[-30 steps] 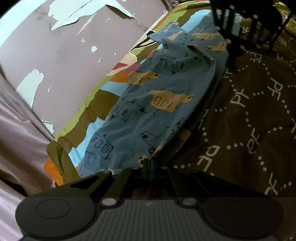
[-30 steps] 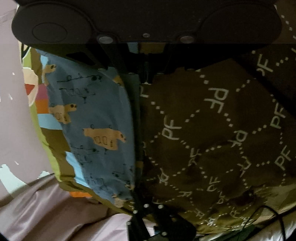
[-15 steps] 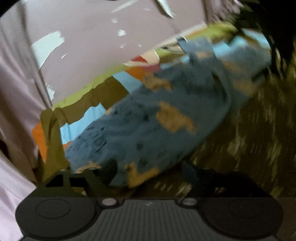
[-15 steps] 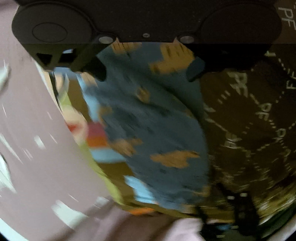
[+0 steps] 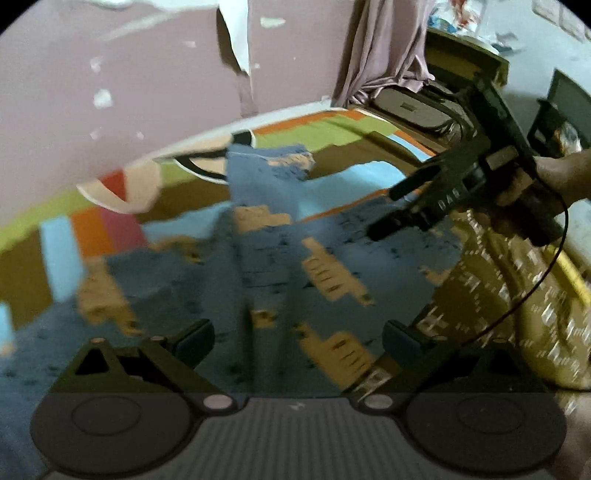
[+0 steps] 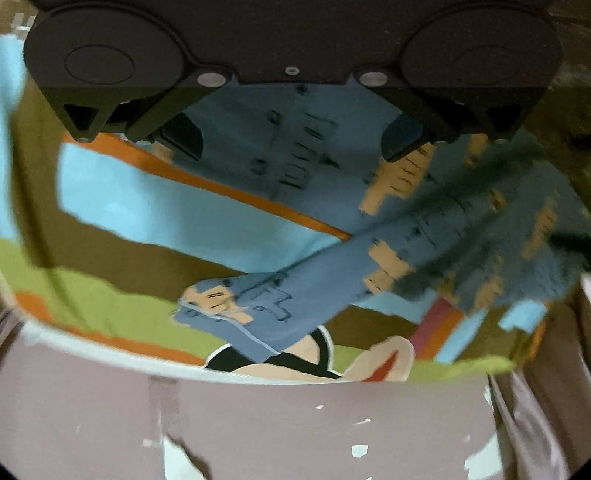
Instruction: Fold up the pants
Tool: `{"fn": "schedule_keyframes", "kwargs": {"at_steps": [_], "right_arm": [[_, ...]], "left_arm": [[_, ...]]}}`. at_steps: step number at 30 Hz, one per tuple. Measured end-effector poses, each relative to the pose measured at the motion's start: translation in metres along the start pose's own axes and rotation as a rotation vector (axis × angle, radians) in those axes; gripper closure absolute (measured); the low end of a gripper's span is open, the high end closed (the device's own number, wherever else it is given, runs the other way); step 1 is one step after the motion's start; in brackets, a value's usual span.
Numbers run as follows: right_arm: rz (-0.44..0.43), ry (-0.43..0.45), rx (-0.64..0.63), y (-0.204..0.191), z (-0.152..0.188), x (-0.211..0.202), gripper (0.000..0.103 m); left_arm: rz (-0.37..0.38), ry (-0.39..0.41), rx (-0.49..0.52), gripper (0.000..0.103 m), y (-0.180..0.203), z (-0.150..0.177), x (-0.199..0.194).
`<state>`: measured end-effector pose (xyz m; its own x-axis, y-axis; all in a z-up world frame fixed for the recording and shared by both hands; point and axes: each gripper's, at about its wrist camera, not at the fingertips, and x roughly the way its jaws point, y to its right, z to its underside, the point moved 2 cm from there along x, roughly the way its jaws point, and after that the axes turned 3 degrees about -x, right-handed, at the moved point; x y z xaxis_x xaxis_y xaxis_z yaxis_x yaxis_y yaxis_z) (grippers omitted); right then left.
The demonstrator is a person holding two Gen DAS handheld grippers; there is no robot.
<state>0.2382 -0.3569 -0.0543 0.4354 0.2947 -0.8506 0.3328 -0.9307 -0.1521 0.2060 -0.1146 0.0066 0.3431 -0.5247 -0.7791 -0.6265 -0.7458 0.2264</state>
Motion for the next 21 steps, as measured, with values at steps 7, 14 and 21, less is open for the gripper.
{"fn": "schedule_keyframes", "kwargs": {"at_steps": [7, 14, 21], "right_arm": [[-0.131, 0.039, 0.049, -0.011, -0.042, 0.013, 0.001], [-0.184, 0.053, 0.071, -0.005, -0.056, 0.028, 0.001], [-0.24, 0.07, 0.239, 0.009, -0.082, 0.043, 0.001]], "left_arm": [[0.059, -0.042, -0.154, 0.006, -0.003, -0.006, 0.029], [0.03, -0.031, -0.231, 0.011, -0.021, -0.018, 0.045], [0.089, -0.06, -0.33, 0.058, -0.033, -0.021, 0.053]]}}
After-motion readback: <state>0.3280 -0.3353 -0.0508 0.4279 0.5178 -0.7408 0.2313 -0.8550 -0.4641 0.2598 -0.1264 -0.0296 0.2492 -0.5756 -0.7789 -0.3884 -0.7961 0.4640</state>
